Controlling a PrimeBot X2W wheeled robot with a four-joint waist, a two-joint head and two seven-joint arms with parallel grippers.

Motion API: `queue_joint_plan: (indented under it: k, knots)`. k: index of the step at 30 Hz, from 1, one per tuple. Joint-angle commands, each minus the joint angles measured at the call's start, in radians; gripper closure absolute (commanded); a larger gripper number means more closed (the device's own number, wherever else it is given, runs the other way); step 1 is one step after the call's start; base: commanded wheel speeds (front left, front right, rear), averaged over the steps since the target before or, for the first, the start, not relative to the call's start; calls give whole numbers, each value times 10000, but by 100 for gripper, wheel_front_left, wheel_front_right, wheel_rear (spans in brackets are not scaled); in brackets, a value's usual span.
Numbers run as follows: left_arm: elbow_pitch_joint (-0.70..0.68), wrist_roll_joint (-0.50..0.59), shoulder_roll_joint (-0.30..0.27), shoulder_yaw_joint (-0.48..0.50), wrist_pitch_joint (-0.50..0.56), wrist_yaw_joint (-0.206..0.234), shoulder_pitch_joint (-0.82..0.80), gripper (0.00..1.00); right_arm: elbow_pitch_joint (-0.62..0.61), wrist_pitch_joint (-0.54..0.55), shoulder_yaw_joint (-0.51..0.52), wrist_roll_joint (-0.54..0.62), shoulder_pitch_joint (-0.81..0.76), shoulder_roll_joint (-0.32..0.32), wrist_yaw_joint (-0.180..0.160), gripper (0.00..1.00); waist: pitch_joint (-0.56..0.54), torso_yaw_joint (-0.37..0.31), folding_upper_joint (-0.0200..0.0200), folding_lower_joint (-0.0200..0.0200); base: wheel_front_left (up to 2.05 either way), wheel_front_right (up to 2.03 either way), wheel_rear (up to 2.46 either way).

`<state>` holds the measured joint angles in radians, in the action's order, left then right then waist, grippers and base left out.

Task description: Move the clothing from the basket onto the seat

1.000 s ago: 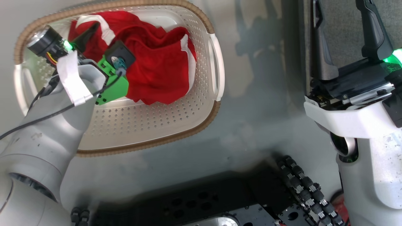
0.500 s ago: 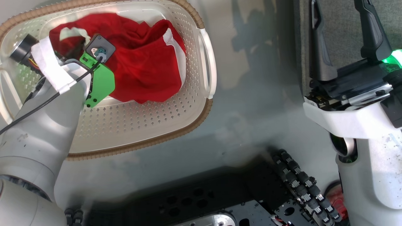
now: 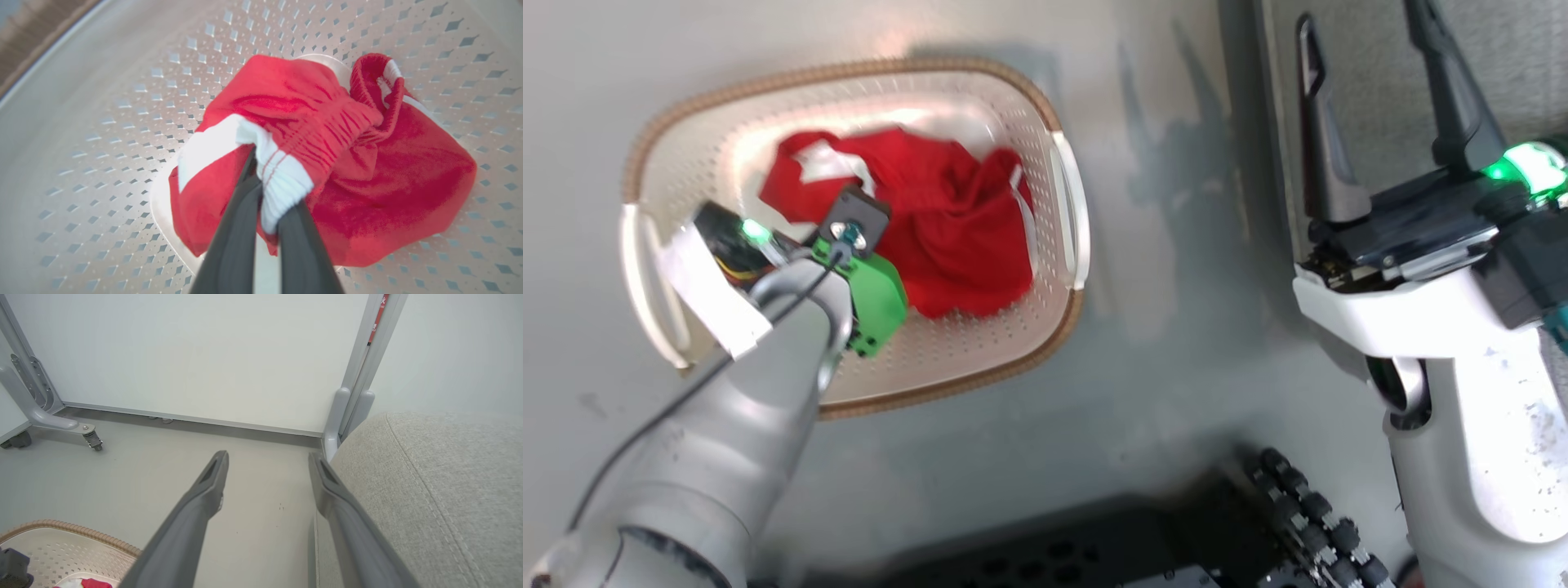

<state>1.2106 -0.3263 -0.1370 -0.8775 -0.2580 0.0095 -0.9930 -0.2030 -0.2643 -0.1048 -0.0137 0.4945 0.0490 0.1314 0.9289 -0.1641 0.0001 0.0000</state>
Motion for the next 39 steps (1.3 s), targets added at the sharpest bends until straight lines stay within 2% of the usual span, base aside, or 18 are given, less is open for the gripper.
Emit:
queue_joint_plan:
  k: [1,10,15,21,25,29,39]
  knots:
    - [-197,-197,34,125,-86,53,370,100,87,-3,-8,61,-244,27,-14,0,-1502,493,-1,0,0,0,0]
    - [-3350,-1265,-137,1941,-61,-23,2836,100,862,-1,-238,-329,-1321,29,-14,0,-4181,905,-1,0,0,0,0]
    - [-5060,-1310,-123,2985,-63,-138,4238,100,1358,-1,-662,-498,-1999,29,-14,0,-5562,1068,-1,0,0,0,0]
    - [-6953,-1301,175,4376,-62,-150,5742,100,1924,-1,-1198,-574,-2802,29,-14,0,-6964,1063,-1,0,0,0,0]
    - [-8188,-697,277,4977,-62,-70,6369,100,2228,-1,-1575,-646,-3155,30,-14,0,-7515,1003,-1,0,0,0,0]
    - [-8981,-218,436,5288,-63,-206,6792,100,2391,-1,-1708,-769,-3487,30,-14,0,-7951,924,-1,0,0,0,0]
    - [-9758,271,705,5330,-63,-477,6982,100,2423,-1,-2558,-1740,-3756,27,-14,0,-8293,906,-1,0,0,0,0]
